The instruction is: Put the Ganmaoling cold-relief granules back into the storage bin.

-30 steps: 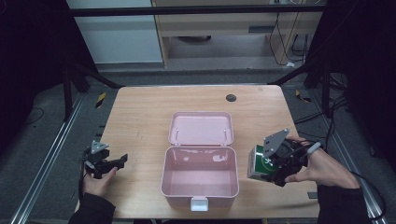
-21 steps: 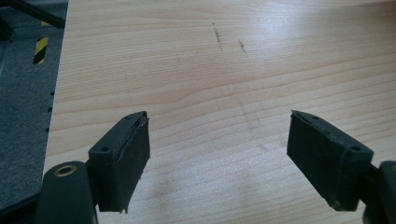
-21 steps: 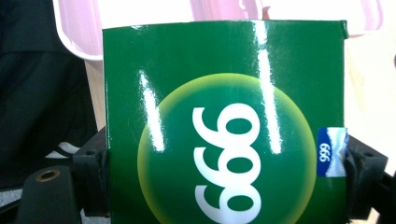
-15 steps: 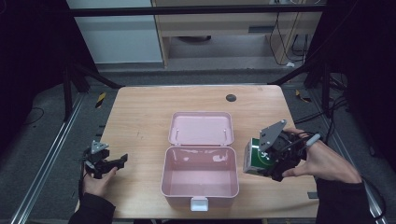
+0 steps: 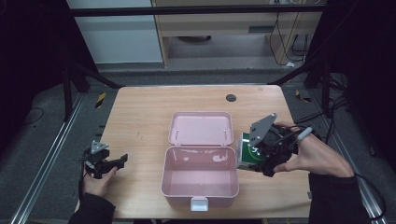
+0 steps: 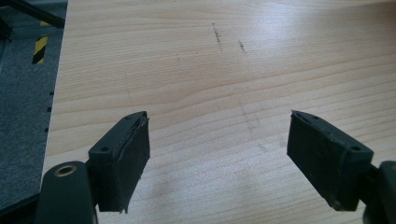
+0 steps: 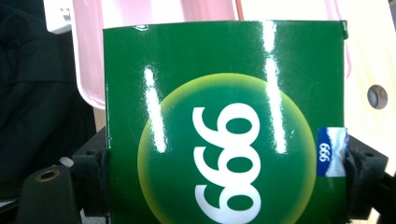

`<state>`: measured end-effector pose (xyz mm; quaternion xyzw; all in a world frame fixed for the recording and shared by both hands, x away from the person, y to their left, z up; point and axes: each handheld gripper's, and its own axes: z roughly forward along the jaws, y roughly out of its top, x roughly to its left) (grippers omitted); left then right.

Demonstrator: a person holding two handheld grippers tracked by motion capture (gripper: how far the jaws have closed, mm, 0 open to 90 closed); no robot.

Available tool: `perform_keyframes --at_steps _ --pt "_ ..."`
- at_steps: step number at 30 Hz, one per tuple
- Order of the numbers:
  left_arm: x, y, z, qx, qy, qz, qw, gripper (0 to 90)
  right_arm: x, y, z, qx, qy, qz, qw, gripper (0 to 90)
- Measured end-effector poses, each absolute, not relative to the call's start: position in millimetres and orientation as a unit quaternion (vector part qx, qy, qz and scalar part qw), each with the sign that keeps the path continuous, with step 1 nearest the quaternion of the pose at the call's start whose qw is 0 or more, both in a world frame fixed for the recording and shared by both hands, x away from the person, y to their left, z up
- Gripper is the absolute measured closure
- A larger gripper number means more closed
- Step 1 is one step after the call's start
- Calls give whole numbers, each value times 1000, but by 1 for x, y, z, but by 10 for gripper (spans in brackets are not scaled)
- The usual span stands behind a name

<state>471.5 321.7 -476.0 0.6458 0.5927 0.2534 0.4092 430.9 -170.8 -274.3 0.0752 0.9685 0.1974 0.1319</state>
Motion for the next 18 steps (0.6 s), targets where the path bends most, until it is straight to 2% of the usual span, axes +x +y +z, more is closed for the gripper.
perform_keyframes --at_steps 18 --pt "471 322 -475 644 593 255 411 204 435 -134 -277 49 969 212 117 158"
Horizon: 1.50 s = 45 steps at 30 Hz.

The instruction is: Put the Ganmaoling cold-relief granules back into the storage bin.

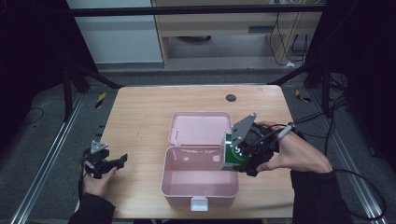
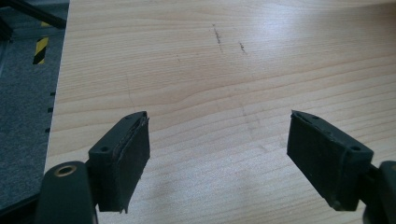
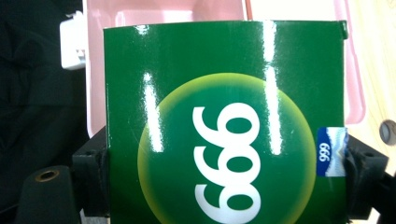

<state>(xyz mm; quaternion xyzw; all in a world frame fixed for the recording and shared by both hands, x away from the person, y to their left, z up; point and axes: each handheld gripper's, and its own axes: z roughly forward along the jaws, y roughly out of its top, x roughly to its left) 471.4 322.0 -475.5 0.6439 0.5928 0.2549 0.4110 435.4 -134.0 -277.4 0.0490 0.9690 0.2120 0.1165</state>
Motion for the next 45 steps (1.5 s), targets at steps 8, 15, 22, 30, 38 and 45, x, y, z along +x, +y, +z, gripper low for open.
perform_keyframes --at_steps 8,15,22,30,38,45 --pt "471 322 -475 643 593 256 411 204 439 -116 -285 36 971 211 109 158" --pt "471 322 -475 644 592 256 411 204 442 -107 -291 30 971 212 107 158" --pt "471 322 -475 644 592 257 412 204 442 -101 -297 22 972 209 108 158" --pt "471 322 -475 644 592 257 411 204 443 -94 -306 18 973 208 100 158" --pt "471 322 -475 643 592 257 412 204 444 -94 -318 19 976 198 92 158" --pt "471 322 -475 644 592 257 411 204 444 -89 -323 12 977 192 89 158"
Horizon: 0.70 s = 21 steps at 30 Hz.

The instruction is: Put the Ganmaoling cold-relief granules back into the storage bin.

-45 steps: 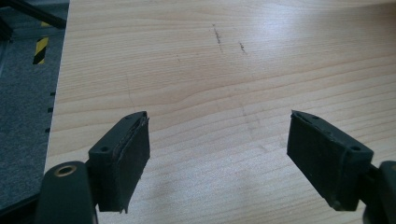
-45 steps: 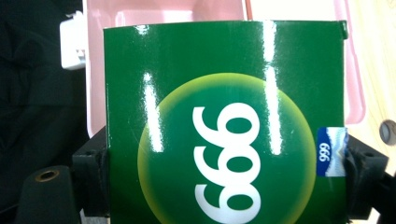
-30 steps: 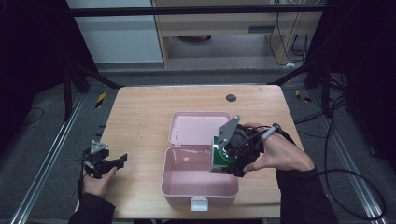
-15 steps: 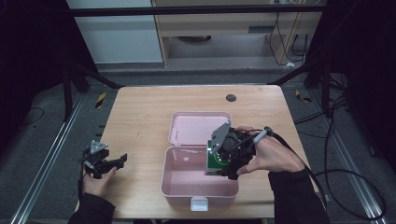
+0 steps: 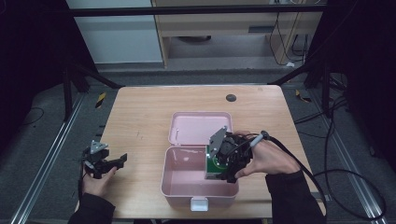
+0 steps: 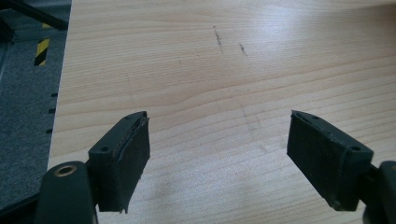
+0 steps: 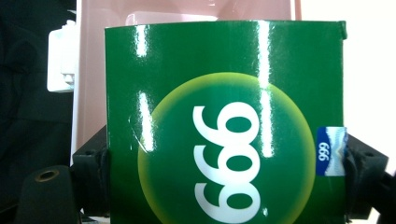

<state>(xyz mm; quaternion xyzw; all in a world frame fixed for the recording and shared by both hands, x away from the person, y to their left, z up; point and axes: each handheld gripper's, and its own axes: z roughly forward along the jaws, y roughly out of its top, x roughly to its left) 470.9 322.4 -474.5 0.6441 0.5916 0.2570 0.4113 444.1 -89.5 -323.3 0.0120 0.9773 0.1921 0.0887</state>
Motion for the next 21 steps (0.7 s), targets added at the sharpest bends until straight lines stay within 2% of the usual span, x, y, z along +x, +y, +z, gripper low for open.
perform_keyframes --at_steps 21 --pt "471 322 -475 644 592 256 411 204 448 -92 -352 20 981 185 63 155"
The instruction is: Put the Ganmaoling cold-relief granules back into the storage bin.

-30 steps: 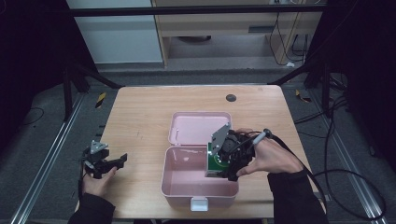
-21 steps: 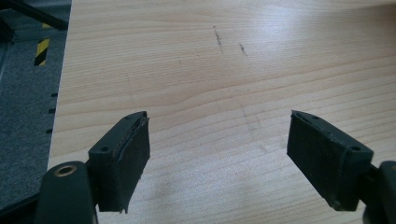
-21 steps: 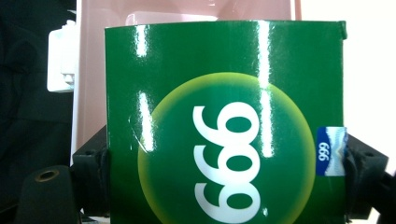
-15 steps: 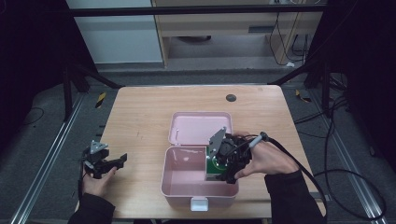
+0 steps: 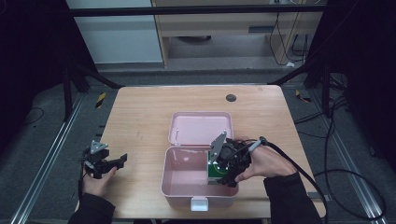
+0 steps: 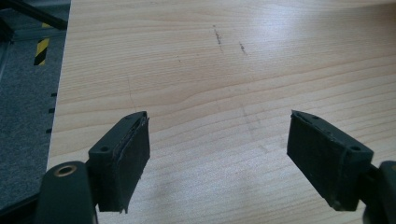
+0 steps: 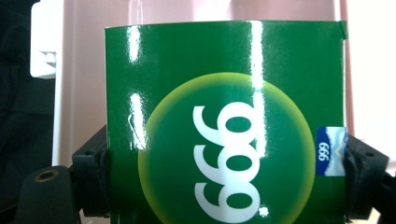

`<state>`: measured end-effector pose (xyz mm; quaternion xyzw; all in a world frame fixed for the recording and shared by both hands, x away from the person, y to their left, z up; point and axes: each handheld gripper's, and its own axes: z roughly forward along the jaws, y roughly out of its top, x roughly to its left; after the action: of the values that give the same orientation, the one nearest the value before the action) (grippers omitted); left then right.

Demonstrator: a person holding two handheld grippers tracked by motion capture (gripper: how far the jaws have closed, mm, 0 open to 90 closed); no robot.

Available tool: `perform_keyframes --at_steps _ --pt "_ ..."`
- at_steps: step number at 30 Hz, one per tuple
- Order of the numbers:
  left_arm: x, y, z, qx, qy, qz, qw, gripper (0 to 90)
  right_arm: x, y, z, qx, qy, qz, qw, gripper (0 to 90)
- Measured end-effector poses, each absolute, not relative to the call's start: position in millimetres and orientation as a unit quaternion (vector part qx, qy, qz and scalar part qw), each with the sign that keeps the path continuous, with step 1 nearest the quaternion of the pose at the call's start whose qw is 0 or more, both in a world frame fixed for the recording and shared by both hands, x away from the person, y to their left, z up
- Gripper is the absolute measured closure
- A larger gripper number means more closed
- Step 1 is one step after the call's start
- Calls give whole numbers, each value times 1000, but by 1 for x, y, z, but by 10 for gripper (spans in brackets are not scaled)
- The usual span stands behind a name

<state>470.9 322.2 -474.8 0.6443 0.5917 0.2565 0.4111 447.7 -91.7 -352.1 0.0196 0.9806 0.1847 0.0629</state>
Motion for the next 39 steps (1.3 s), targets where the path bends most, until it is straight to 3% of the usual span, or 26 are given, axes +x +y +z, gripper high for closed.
perform_keyframes --at_steps 39 --pt "471 323 -475 646 591 256 410 204 450 -86 -379 12 984 168 56 153"
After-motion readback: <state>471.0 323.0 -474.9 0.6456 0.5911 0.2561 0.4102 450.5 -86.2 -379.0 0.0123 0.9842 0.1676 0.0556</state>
